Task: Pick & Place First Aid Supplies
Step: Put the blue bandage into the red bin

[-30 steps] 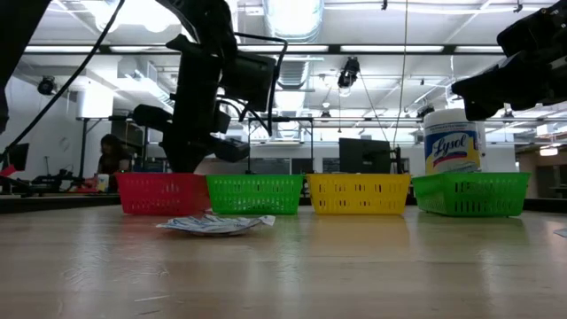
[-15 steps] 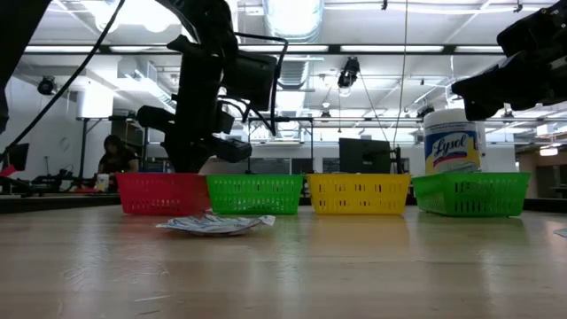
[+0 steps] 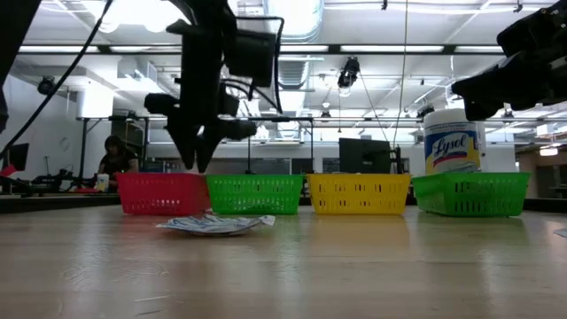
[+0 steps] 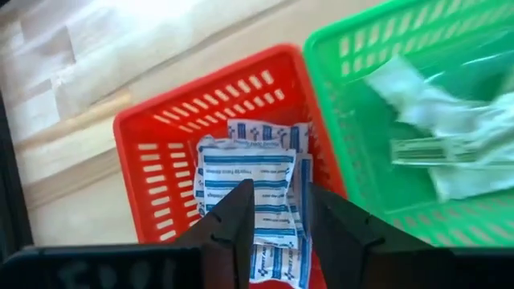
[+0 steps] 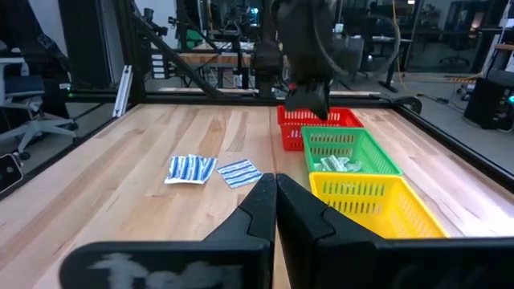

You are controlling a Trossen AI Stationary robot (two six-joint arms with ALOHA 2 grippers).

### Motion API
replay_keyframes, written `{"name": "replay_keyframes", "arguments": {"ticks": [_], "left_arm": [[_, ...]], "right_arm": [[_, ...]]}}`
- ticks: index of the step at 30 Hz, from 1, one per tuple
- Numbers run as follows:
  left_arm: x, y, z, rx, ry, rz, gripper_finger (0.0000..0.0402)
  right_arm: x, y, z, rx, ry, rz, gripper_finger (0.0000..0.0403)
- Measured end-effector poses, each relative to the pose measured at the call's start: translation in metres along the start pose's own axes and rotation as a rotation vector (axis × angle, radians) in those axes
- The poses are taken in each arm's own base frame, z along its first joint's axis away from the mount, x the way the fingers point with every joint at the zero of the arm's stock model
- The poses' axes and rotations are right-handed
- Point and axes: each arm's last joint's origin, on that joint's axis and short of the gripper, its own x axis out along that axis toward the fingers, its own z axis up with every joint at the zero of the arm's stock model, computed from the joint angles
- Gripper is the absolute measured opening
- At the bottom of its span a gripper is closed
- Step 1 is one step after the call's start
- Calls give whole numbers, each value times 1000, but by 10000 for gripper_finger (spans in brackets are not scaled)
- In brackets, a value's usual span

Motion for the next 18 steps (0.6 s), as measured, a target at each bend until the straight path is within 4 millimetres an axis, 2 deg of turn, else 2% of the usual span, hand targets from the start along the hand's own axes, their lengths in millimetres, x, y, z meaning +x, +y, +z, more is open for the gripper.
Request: {"name": "replay_keyframes", "arguments": {"ticks": [7, 18], "left_arm": [[-40, 3, -2, 80, -66, -129, 110], [-80, -25, -54, 450, -192, -358, 110]], "right_arm": [[0, 0, -1, 0, 7, 0, 8], [0, 0, -1, 0, 8, -1, 8]]}}
